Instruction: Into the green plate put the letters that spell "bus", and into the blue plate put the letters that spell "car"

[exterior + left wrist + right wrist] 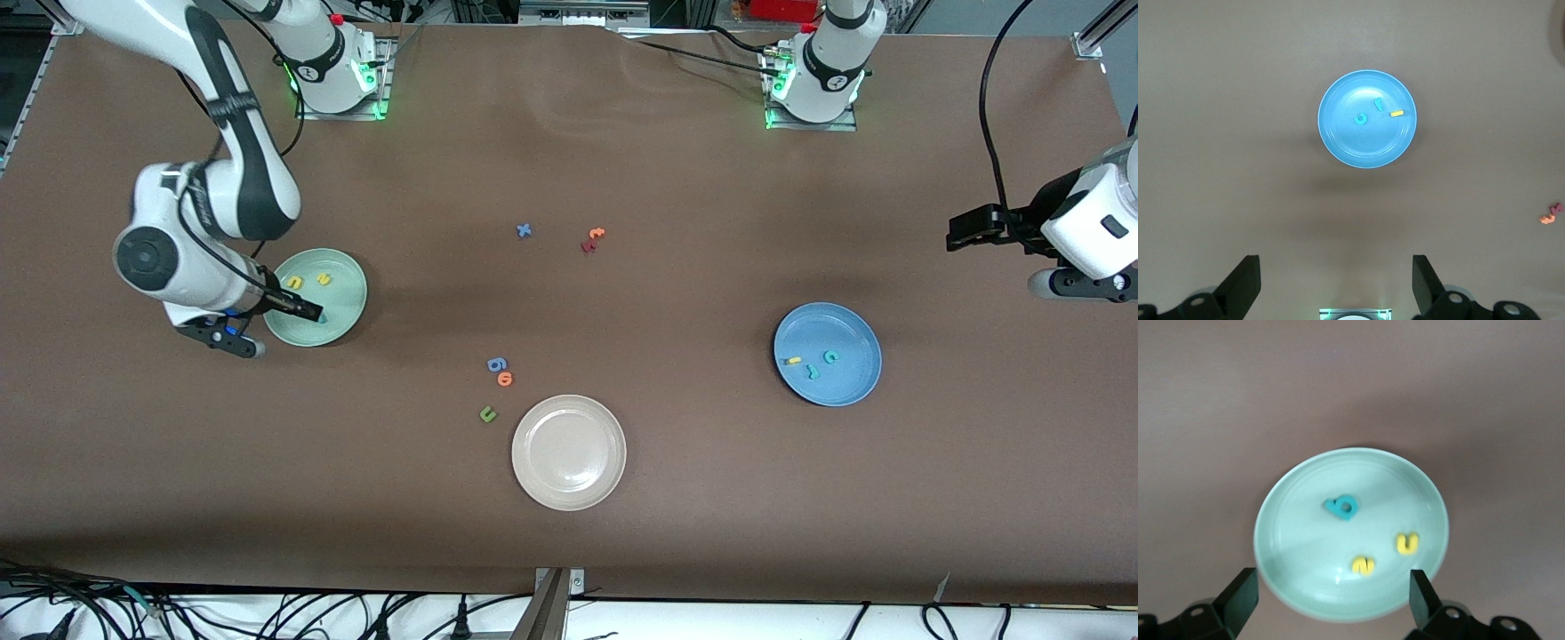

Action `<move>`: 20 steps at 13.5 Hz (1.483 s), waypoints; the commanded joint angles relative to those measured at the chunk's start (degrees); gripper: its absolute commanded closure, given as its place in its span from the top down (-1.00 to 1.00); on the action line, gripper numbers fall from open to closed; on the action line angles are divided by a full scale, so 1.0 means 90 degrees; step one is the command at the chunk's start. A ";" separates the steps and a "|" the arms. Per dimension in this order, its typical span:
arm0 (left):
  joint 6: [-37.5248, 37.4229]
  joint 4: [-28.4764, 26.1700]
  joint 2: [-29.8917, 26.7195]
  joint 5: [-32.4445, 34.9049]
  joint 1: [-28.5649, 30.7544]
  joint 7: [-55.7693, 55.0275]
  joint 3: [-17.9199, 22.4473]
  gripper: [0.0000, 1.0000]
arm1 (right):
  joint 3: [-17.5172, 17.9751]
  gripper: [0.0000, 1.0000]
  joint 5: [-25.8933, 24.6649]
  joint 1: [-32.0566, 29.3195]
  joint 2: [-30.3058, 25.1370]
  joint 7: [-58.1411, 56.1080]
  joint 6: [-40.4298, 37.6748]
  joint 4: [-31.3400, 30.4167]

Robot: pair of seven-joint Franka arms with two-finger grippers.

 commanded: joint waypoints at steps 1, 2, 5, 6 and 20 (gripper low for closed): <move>-0.0050 0.0033 -0.0035 -0.0128 -0.0031 -0.0188 -0.0022 1.00 | -0.0159 0.99 0.0149 -0.0043 -0.0058 -0.0487 -0.1323 0.1011; 0.0017 0.0024 -0.0035 -0.0128 -0.0031 -0.0188 -0.0022 1.00 | -0.0218 0.99 0.0149 -0.0081 -0.0029 -0.0653 -0.1802 0.1441; 0.0261 -0.0093 -0.0171 -0.0119 -0.0060 -0.0197 -0.0013 1.00 | -0.0228 0.99 0.0149 -0.0267 0.0001 -0.0917 -0.2917 0.2516; 0.0543 -0.0364 -0.0336 -0.0128 -0.0070 -0.0226 -0.0013 1.00 | -0.0238 0.99 0.0149 -0.0277 0.0001 -0.0976 -0.3114 0.2799; 0.1298 -0.1520 -0.1120 -0.0148 -0.0148 -0.0373 0.0026 1.00 | 0.0836 0.99 -0.0056 -0.1458 -0.0282 -0.2032 -0.3605 0.3476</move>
